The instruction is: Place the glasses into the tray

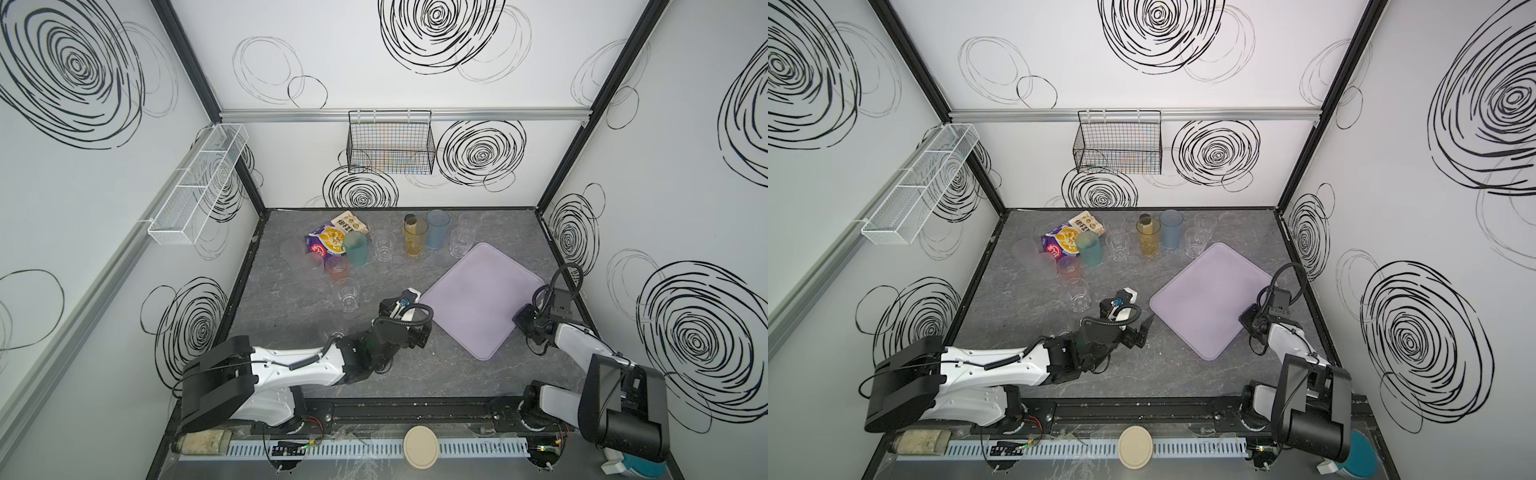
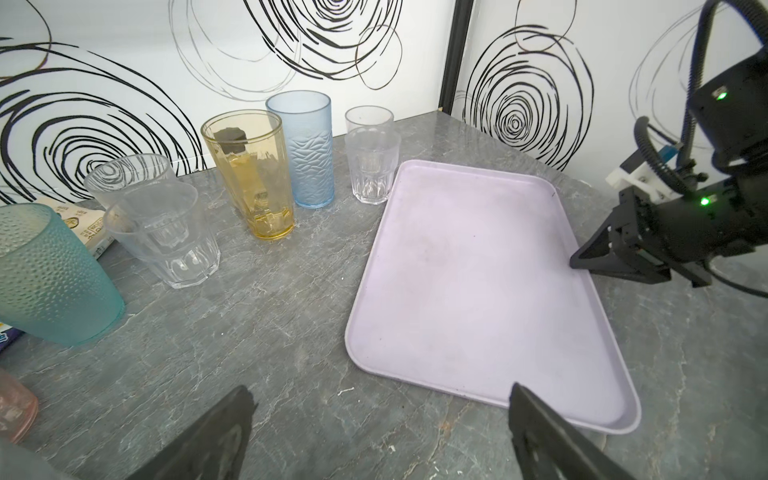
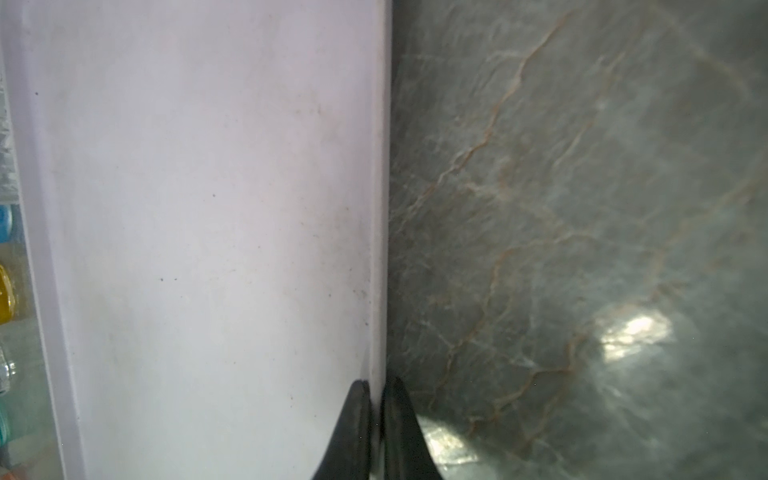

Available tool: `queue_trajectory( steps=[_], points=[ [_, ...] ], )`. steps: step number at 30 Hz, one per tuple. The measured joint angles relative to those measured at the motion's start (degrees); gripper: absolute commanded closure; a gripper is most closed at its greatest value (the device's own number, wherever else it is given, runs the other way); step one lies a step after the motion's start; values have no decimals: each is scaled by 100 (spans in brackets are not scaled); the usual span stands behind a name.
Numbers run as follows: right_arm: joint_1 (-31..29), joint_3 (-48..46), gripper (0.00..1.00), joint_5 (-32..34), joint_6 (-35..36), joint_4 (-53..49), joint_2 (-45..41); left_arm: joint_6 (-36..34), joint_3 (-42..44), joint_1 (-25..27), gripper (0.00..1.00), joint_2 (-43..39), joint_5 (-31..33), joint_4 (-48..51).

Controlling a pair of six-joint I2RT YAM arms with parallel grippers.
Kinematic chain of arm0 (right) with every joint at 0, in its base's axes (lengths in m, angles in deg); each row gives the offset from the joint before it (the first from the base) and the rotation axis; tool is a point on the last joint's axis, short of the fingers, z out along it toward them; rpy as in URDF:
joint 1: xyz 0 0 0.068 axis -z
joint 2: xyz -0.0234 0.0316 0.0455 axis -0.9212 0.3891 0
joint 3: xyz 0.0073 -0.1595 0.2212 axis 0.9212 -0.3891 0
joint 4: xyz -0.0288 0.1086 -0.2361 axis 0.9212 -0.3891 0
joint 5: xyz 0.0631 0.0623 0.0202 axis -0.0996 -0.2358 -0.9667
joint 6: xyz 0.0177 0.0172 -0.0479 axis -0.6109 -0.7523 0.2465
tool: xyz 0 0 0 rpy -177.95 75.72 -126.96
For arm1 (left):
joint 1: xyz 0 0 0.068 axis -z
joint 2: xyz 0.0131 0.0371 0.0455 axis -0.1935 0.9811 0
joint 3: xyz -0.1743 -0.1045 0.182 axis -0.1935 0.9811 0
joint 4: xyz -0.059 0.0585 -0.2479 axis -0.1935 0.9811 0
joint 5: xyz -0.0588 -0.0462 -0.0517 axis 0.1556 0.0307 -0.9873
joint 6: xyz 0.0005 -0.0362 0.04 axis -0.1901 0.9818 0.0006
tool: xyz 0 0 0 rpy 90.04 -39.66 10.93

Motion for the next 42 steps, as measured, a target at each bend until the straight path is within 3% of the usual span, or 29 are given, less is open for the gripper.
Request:
queue_trajectory(
  steps=[9,14,20,27,33,42],
  points=[
    [-1290,-601,91,127,-841,-308,-1113,26,278,-87,2,-229,-2,-96],
    [-2070,-984,86,155,-1617,-319,-1810,39,398,-254,2,-485,13,-120],
    [-2632,-981,64,345,-2020,-343,-1989,186,463,-470,0,-638,9,-26],
    [-2717,-409,55,815,-1698,-750,-1814,348,350,-496,4,-638,-17,664],
    [-2736,170,49,1287,-970,-925,-1602,485,308,-361,5,-638,-212,1032],
    [-2404,1436,51,1480,-9,-358,739,767,129,-197,4,-24,-761,1091]
  ],
)
